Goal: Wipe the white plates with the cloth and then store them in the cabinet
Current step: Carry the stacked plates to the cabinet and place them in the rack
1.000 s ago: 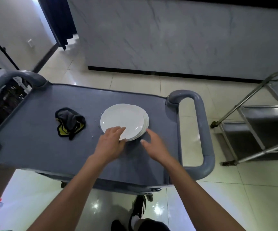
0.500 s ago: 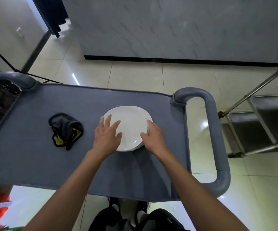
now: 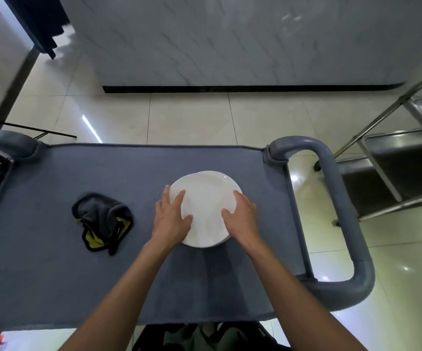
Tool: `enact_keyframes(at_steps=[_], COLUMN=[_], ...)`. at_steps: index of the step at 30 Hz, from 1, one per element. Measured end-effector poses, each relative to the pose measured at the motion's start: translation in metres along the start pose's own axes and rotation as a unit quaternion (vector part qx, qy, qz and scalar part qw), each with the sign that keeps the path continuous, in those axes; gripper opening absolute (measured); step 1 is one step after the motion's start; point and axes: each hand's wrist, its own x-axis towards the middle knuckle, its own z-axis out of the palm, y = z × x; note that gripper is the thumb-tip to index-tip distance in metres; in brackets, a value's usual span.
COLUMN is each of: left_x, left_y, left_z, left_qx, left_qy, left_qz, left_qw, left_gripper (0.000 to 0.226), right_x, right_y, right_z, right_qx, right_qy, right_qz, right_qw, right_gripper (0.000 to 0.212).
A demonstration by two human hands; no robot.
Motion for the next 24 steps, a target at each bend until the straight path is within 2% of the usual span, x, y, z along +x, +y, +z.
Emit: enact_keyframes(at_steps=[12,19,24], left_x=[0.005,0.004,0.005], left_y=[0.001,0.000,0.002], left_z=[0.004,0.005,0.005], left_qx=[-0.037,-0.045,-0.041], left_qy=[0.007,0.001,-0.007], left_qz=[0.017,0.013,0.006], left_qw=[0.999,0.999,0.999], left_gripper=[0.059,0.056,0.052], right_x=[-0.004,-0.002,-0.004], right_y=[-0.003,-0.011,-0.011], right_z=[0.003,0.000,0.002], right_qx=[0.026,0.143,0.158], right_qy=[0.024,0.048,0.063], right_qz=[0.053,0.101,0.108], right_qw=[0.998,0.983,0.979], right_gripper=[0.064,0.068,0.067])
